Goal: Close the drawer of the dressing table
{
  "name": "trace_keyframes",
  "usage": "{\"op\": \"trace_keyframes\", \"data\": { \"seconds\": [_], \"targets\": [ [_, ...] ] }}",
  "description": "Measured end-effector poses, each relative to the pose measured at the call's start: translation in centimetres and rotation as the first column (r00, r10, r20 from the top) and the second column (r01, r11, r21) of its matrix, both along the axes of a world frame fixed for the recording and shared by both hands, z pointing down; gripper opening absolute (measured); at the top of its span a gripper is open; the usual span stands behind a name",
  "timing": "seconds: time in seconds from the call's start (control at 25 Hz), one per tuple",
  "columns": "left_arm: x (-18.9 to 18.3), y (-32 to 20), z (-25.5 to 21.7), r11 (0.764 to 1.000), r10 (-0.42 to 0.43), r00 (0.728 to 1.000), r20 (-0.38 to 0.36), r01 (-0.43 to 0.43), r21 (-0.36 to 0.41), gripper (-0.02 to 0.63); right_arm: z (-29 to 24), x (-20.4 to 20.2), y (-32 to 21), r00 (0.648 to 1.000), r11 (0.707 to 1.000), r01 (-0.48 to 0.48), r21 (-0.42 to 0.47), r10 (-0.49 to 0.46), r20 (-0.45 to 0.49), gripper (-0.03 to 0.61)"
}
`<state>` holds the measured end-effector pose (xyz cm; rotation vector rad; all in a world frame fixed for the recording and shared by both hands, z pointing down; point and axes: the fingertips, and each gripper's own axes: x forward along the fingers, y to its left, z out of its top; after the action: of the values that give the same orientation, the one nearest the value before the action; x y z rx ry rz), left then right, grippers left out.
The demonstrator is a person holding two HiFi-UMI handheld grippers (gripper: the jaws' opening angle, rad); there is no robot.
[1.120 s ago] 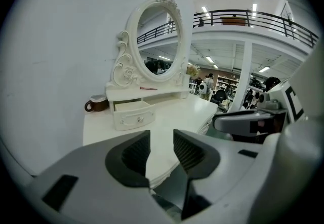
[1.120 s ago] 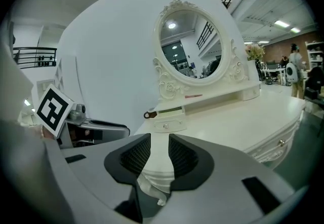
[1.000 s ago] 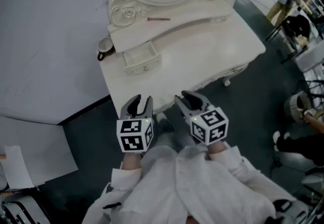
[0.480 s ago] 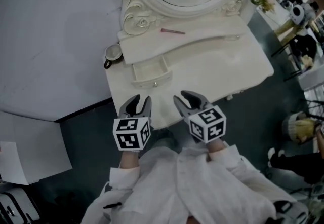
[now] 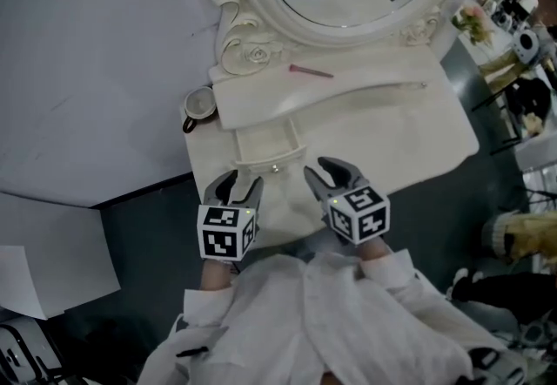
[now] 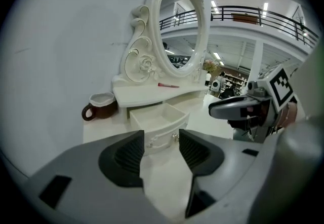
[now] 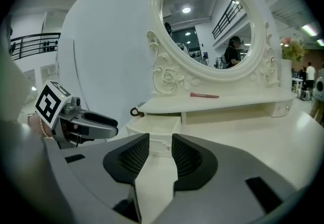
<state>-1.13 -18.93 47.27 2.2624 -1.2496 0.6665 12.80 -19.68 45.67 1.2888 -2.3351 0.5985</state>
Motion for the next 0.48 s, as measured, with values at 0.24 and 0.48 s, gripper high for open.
{"op": "trace_keyframes", "data": {
  "seconds": [0.24, 0.48],
  "targets": [
    [-0.5, -1.1, 2.4, 0.998, 0.048, 0.998, 0.030, -0.047, -0.035, 0.200, 2.1, -0.7, -2.2, 0.999, 0.998, 0.046, -0.042, -0.046, -0.007, 0.162],
    [-1.2, -1.7, 3.9, 0.997, 0.066, 0.994, 0.085, -0.064, -0.031, 0.221, 4.2, -1.2, -2.8, 0.987, 0.987, 0.126, -0.103, -0.135, -0.082, 0.196]
  ]
}}
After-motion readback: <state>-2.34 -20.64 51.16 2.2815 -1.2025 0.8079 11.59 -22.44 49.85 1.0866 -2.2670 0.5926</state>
